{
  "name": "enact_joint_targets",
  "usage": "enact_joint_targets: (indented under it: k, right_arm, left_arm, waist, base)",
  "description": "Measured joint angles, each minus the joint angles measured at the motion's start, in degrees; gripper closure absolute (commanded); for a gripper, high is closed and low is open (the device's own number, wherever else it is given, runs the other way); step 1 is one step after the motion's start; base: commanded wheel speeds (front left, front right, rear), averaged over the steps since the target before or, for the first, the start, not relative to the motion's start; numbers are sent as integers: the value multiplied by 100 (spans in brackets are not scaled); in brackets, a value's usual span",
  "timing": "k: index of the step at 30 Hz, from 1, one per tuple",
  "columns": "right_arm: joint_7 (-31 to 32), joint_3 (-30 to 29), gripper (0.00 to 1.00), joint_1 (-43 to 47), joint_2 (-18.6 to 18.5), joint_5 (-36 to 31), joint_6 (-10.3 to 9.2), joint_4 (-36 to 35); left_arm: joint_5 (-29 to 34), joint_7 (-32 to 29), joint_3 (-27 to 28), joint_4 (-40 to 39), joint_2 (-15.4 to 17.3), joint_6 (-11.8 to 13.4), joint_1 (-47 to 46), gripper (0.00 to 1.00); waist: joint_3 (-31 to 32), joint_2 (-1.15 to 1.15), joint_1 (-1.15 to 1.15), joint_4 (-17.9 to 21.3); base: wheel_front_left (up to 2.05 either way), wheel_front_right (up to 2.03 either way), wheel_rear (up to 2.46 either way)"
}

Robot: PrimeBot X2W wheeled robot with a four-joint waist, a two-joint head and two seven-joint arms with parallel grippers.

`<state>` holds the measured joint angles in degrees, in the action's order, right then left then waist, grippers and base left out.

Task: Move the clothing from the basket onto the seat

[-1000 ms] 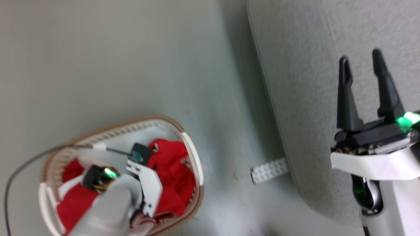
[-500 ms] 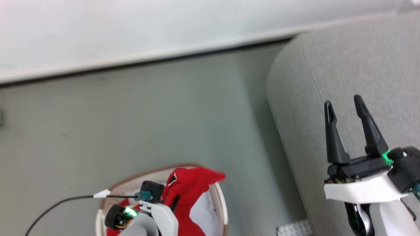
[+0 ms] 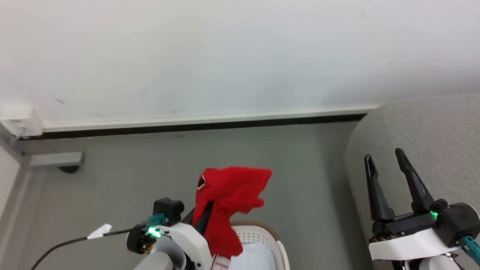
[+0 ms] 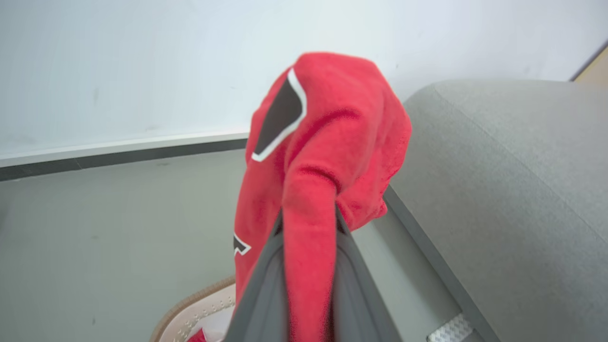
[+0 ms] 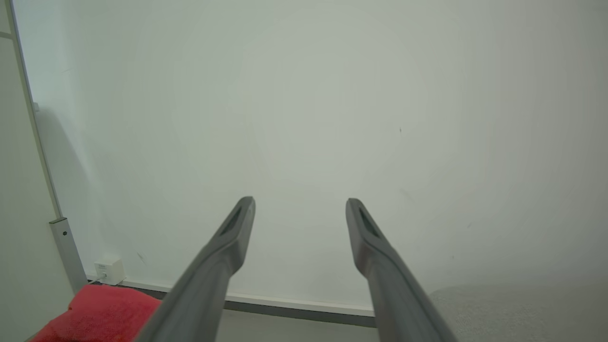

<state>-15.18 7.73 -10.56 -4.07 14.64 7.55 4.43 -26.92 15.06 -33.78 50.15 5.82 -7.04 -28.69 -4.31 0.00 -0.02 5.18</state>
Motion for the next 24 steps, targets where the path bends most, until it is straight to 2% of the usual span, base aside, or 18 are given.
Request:
enact_joint_targets:
  k: [5,12,19,24]
  right_arm:
    - [0,35,0,91,-30,0,0,31]
    - [0,142,0,192,-34,4,0,82]
    - [0,308,0,266,-4,43,0,120]
    - [0,419,0,332,32,100,0,135]
  left_arm:
    - [-154,5,165,-1015,116,77,225,100]
    - [-199,-259,255,-2454,264,342,308,100]
    - [-331,-766,378,-3655,439,552,280,100]
    - [-331,-1036,450,-4179,599,699,215,100]
  waist:
    - [307,0,0,-297]
    - [541,0,1,-593]
    - [612,0,1,-635]
    - [612,0,1,-578]
  base:
    - [0,0,0]
    - [0,0,0]
    - [0,0,0]
    - [0,0,0]
